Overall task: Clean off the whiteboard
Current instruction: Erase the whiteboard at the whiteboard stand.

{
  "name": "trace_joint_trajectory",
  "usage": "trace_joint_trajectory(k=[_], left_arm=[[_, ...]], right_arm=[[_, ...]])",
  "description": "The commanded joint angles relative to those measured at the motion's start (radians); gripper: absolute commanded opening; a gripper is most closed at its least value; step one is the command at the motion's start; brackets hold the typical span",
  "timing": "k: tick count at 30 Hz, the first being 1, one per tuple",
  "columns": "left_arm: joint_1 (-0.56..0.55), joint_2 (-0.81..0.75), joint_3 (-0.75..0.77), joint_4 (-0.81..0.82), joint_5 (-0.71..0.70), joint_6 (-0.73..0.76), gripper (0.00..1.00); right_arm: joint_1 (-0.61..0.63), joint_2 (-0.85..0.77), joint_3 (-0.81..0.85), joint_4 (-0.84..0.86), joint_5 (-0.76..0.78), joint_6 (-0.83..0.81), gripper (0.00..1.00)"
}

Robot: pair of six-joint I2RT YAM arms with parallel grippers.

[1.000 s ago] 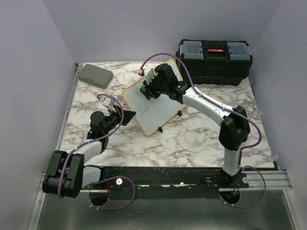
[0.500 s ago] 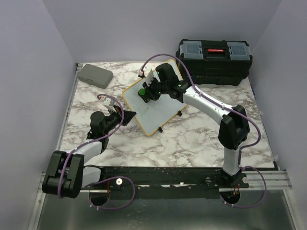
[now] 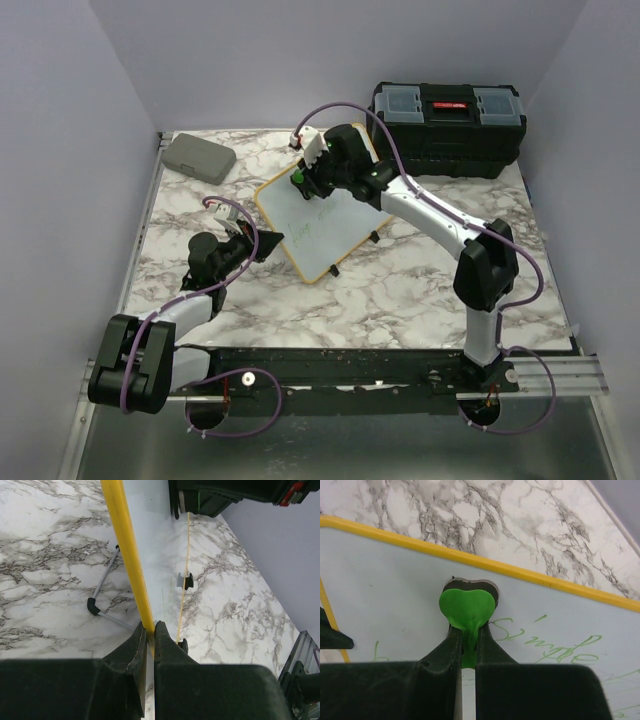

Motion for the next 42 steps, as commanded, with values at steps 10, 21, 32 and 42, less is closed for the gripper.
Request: trace_joint_trajectory(k=[10, 21, 32, 42], left_arm=[[-0.019, -0.029, -0.005, 0.032, 0.071, 0.066, 0.0], [-0.019, -0.024, -0.006, 0.037, 0.072, 0.065, 0.0], [-0.019, -0.022, -0.005, 0.035, 0.073, 0.067, 0.0], [-0.019, -0.019, -0.001, 0.038, 0.075, 0.066, 0.0]], right_arm=[[-0.014, -0.025, -0.086, -0.08, -0.266, -0.121, 0.01], [-0.044, 0.003, -0.037, 0.043, 0.107, 0.008, 0.01], [-0.034, 0.013, -0.013, 0.024, -0.249, -0.021, 0.01], [-0.033, -0.004, -0.11, 0.018, 0.05, -0.019, 0.01]])
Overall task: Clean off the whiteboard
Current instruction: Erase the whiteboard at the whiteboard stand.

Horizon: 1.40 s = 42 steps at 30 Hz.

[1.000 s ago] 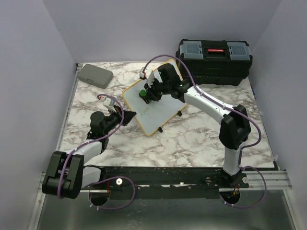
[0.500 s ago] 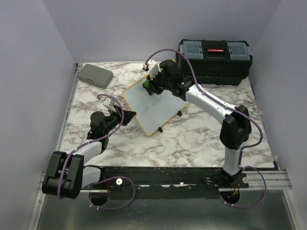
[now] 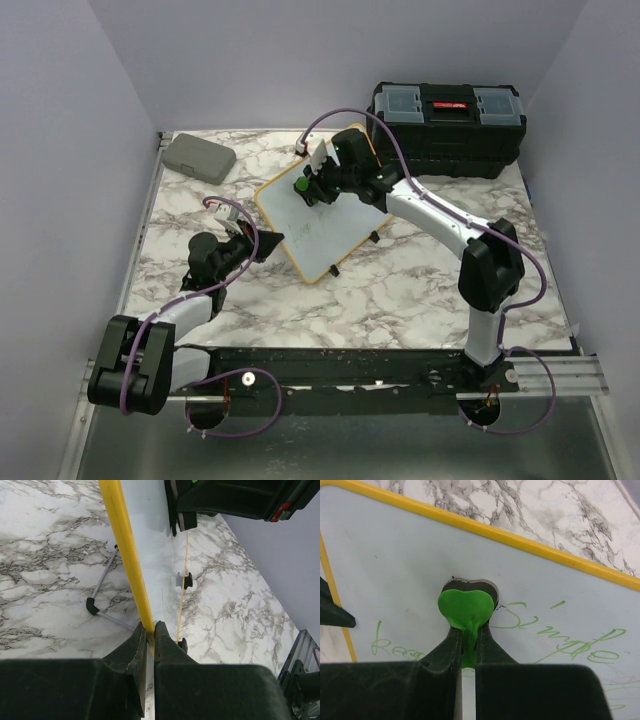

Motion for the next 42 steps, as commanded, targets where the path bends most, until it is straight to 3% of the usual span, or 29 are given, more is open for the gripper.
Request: trace_joint_trajectory(k=[1, 4, 10, 17, 23, 27, 34, 38, 42], left_arm=[[-0.018, -0.013, -0.001, 0.044, 0.069, 0.062, 0.0], [-0.018, -0.018, -0.002, 0.04, 0.068, 0.064, 0.0], [-0.019, -0.018, 0.004, 0.03, 0.067, 0.068, 0.0], [-0.018, -0.012, 0.009, 0.032, 0.069, 0.066, 0.0], [-0.019, -0.017, 0.007, 0.029, 0.068, 0.066, 0.0], [-0.019, -0.017, 0.007, 0.03, 0.069, 0.067, 0.0], [-0.018, -0.022, 0.003, 0.029, 0.067, 0.068, 0.0], [-0.019, -0.02, 0.004, 0.027, 0.068, 0.068, 0.0], [-0.019, -0.015, 0.005, 0.029, 0.069, 0.068, 0.0]], right_arm=[[0.004, 0.016, -0.044, 0.015, 0.245, 0.043, 0.01], [0.003, 0.02, -0.019, 0.055, 0.304, 0.071, 0.01], [0.002, 0.052, 0.083, 0.055, 0.255, 0.085, 0.01], [0.009, 0.061, 0.135, -0.007, 0.008, 0.062, 0.01], [0.012, 0.014, -0.002, -0.047, -0.14, -0.024, 0.01], [0.01, -0.01, -0.064, -0.038, -0.027, -0.019, 0.01], [-0.011, 0.007, -0.029, 0.029, 0.244, 0.08, 0.01], [-0.011, 0.031, 0.04, 0.034, 0.237, 0.085, 0.01], [-0.009, 0.064, 0.104, 0.015, 0.108, 0.085, 0.01]])
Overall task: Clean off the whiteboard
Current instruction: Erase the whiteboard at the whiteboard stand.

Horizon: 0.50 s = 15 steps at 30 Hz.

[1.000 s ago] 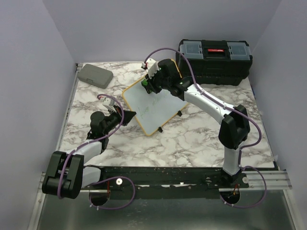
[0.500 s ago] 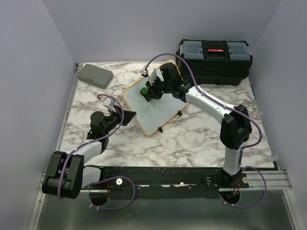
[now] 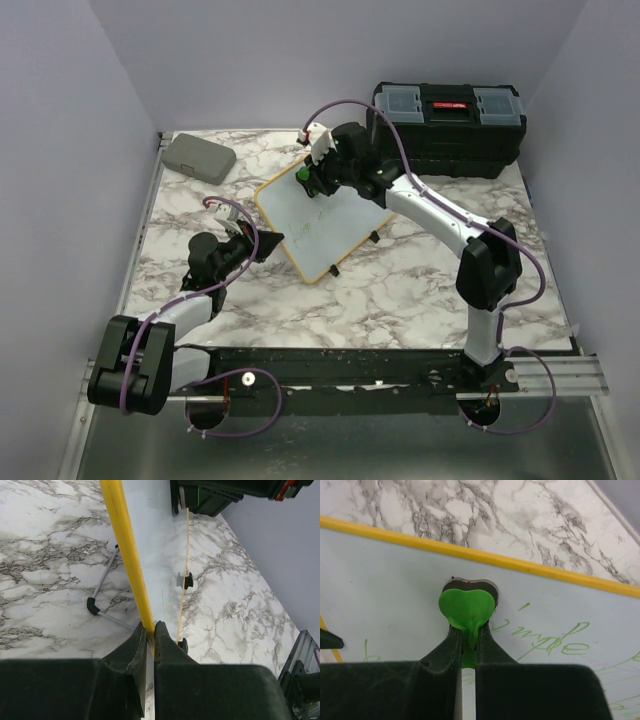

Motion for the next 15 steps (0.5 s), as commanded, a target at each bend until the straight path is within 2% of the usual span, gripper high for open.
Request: trace_joint_trajectory(k=[1, 5, 8, 11, 15], left_arm=[[-0.019, -0.016, 0.005, 0.031, 0.075, 0.067, 0.0], [-0.019, -0.026, 0.006, 0.019, 0.071, 0.073, 0.0], [-0.019, -0.023, 0.005, 0.024, 0.074, 0.071, 0.0], [-0.019, -0.023, 0.005, 0.026, 0.073, 0.07, 0.0], [-0.019, -0.024, 0.003, 0.027, 0.073, 0.071, 0.0]], right_arm=[[-0.013, 0.069, 0.085, 0.006, -0.055, 0.01, 0.01], [-0.013, 0.074, 0.064, -0.046, -0.211, -0.024, 0.01], [-0.013, 0.043, 0.001, -0.058, -0.267, -0.072, 0.01], [-0.013, 0.019, -0.056, -0.058, -0.218, -0.097, 0.01], [-0.018, -0.007, -0.119, -0.011, -0.058, -0.093, 0.01]])
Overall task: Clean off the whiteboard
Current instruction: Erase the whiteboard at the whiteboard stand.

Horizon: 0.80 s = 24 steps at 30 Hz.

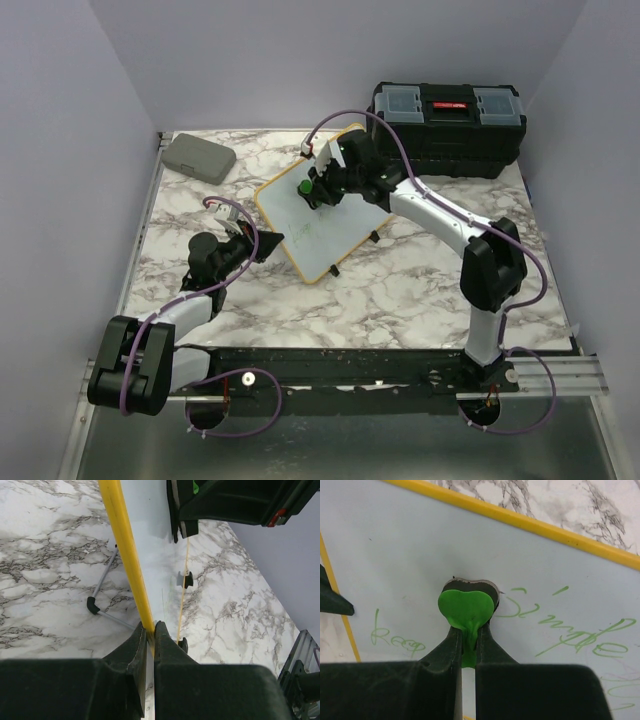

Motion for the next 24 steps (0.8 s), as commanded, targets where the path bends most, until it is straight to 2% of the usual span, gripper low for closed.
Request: trace_joint_trajectory(k=[1, 4, 7, 13, 17, 22, 24], left_arm=[[-0.019, -0.022, 0.004, 0.032, 0.072, 0.07, 0.0], [-0.019, -0.02, 0.003, 0.035, 0.073, 0.071, 0.0], [-0.019, -0.018, 0.002, 0.038, 0.074, 0.068, 0.0], [-0.019, -0.02, 0.002, 0.036, 0.072, 0.068, 0.0], [-0.019, -0.018, 0.005, 0.032, 0.074, 0.07, 0.0], [-0.019, -0.015, 0.004, 0.032, 0.074, 0.071, 0.0], [-0.019, -0.018, 0.004, 0.032, 0.072, 0.071, 0.0]], right_arm=[[0.002, -0.012, -0.086, 0.011, 0.152, -0.01, 0.01], [-0.013, -0.009, -0.082, 0.046, 0.227, 0.036, 0.01], [-0.019, 0.0, -0.044, 0.054, 0.225, 0.052, 0.01], [-0.017, 0.046, 0.069, 0.053, 0.142, 0.087, 0.01], [-0.015, 0.072, 0.12, 0.009, 0.002, 0.087, 0.01], [-0.006, 0.055, 0.069, -0.059, -0.166, 0.013, 0.01], [-0.006, 0.025, 0.013, -0.049, -0.154, -0.004, 0.01]])
